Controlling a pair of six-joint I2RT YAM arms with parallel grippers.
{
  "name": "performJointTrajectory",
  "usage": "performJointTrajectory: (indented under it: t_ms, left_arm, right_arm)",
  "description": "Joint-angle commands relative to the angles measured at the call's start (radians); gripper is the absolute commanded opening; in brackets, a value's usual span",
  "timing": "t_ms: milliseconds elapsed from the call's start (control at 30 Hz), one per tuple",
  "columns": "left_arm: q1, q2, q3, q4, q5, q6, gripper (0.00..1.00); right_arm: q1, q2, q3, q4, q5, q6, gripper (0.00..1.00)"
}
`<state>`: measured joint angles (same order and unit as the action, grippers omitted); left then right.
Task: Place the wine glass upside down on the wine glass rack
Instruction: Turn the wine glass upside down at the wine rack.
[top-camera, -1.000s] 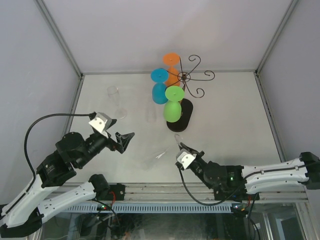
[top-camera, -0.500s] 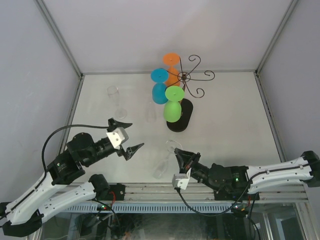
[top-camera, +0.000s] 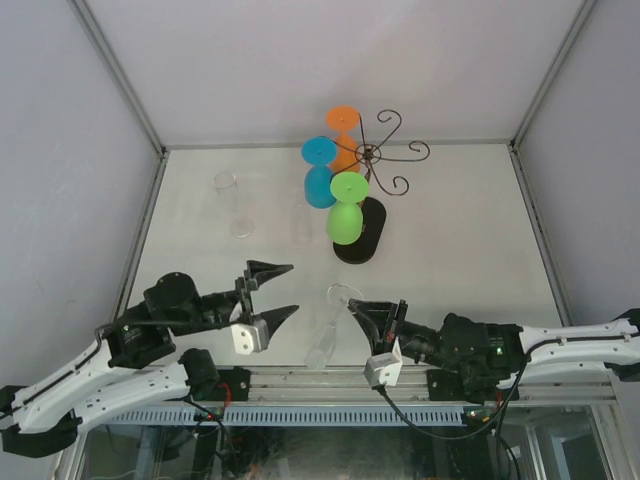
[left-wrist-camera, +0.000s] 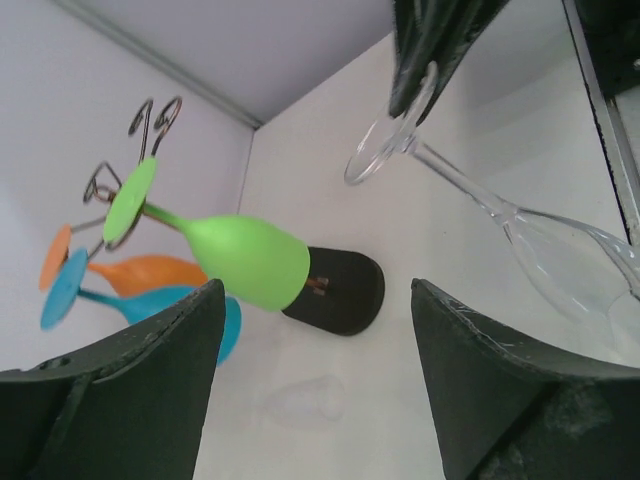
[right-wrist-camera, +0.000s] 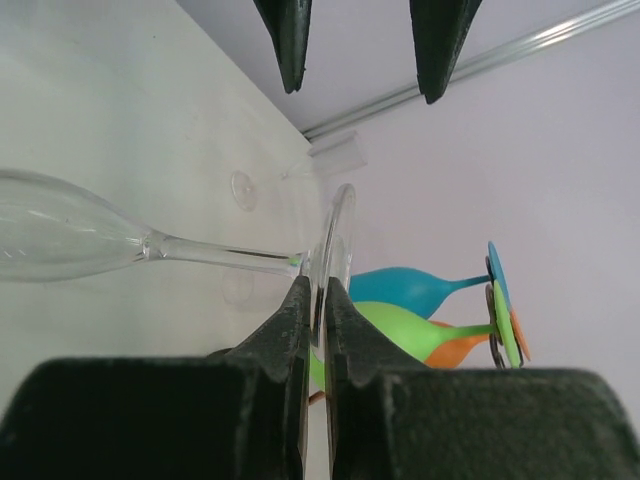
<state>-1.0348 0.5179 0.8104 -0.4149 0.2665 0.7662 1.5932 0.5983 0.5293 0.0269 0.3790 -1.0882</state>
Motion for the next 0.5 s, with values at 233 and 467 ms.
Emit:
performJointTrajectory:
  t_ms: [233, 467]
  left_arm:
    - [-0.143, 0.108, 0.007, 0.048, 0.004, 0.217, 0.59]
    - [-0.188, 0.130, 0.009, 0.061, 0.009, 0.213, 0.44]
  right_arm:
    - [-0.057, 0.070, 0.110, 0.002, -0.170, -0.050, 0.00]
    - [-0.065, 0.101, 0.138, -0.021, -0.214, -0.045, 0.00]
